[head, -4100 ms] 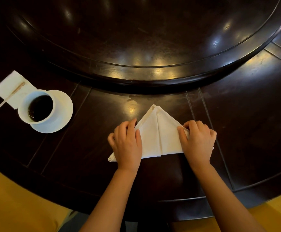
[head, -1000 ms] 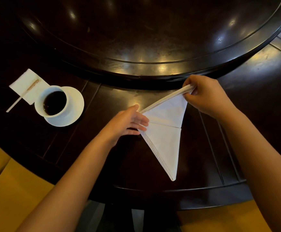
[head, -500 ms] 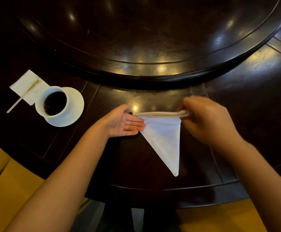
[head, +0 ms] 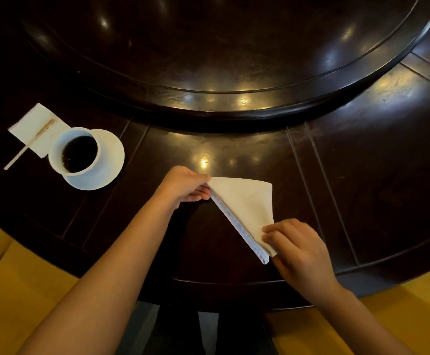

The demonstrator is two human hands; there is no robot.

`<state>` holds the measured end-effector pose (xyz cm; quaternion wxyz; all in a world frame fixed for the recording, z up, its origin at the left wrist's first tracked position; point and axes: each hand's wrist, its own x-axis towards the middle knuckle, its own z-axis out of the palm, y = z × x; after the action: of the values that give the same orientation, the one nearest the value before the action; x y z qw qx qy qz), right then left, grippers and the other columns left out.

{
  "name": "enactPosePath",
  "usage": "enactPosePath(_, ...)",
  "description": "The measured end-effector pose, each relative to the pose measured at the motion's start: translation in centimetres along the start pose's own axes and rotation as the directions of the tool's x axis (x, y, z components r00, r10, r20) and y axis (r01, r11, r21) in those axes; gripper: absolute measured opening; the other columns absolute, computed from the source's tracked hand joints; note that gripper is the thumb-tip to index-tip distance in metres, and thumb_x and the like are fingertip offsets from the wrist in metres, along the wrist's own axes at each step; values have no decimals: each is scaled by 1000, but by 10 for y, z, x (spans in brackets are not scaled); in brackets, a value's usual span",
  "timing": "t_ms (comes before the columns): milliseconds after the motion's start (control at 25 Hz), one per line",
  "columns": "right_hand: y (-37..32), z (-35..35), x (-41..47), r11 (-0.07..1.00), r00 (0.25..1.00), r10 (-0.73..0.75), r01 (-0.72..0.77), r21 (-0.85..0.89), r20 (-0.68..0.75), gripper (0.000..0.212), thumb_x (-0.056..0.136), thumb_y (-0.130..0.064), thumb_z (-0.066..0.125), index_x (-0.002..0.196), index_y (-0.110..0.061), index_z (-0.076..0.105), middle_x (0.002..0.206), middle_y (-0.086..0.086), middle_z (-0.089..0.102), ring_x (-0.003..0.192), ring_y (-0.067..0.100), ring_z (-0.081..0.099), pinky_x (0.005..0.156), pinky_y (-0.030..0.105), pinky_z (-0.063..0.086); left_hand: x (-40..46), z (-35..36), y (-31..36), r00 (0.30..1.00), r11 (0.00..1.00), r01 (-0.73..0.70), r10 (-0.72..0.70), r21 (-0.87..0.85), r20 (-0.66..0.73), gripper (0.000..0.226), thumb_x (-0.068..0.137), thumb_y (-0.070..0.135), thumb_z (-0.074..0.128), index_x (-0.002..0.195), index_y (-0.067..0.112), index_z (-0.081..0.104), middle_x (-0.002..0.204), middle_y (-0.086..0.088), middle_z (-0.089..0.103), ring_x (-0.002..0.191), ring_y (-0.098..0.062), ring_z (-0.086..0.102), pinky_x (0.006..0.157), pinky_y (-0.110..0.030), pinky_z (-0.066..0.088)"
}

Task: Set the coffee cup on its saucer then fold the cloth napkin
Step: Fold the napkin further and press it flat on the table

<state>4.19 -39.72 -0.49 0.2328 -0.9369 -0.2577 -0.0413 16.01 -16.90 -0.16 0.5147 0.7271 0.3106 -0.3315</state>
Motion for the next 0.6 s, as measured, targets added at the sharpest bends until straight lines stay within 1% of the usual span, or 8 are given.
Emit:
enactPosePath(120,-1,12,-13,1000,1000,-2,1,-5,-28,10,79,-9,60,87,-6,66,93,9,68,90,21,56,76,24,37,-1,0,-3,998,998,-29,32,50,-54,14,88,17,62,81,6,66,73,-7,70,57,-8,64,57,-16,52)
enactPosePath(240,0,24,-23,1000,999,-16,15,-19,-40,14,82,-12,58,93,-7,65,95,9,68,93,21,55,79,25,38,-2,2,-5,996,998,-33,37,50,-86,12,88,18,64,85,6,65,73,-5,69,58,-8,64,58,-17,51)
enactPosePath(400,6,35,-34,998,999,-46,46,-49,-13,20,84,-17,58,98,-6,68,99,10,68,99,22,55,80,31,46,-2,-2,-3,1000,1000,-7,7,15,-31,14,91,16,59,87,5,65,75,-8,70,65,-11,67,62,-20,53)
enactPosePath(480,9,39,-37,998,999,-43,43,-42,-4,22,83,-16,59,100,-6,69,101,10,68,100,23,55,80,34,49,-1,-4,-4,1000,998,-23,25,66,-19,14,91,16,59,86,4,65,76,-8,70,65,-12,67,61,-19,53)
enactPosePath(600,10,40,-40,997,997,-70,71,-38,30,24,84,-17,59,104,-7,67,103,9,68,102,24,56,85,36,47,4,-4,-10,991,983,-92,107,156,-85,15,87,18,64,77,7,68,71,-6,70,61,-11,67,61,-20,54)
